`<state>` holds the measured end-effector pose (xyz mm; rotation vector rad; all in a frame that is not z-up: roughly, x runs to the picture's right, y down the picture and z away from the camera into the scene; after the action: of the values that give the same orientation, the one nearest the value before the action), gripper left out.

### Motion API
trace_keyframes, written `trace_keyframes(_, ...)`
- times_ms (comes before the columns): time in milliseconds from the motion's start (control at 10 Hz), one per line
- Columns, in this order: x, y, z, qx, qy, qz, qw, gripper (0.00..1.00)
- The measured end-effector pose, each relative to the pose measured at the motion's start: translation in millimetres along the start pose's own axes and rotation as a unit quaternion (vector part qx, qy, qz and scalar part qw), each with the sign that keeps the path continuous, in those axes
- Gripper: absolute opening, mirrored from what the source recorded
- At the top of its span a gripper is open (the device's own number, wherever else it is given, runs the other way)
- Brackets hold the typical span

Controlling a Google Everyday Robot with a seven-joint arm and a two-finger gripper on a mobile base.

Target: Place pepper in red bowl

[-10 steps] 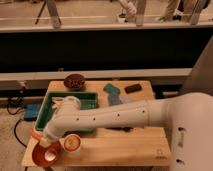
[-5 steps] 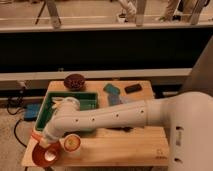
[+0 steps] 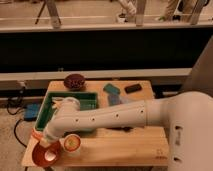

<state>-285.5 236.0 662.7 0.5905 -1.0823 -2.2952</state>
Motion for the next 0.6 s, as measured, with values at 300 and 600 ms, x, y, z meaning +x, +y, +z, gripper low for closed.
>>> trace_keyframes(300, -10.9, 0.6, -10.4, 0.024, -0.013, -0.021, 0.9994, 0.12)
trace_keyframes(600, -21.8, -5.3, -22.4, 0.046, -0.034, -0.057, 0.9967, 0.00)
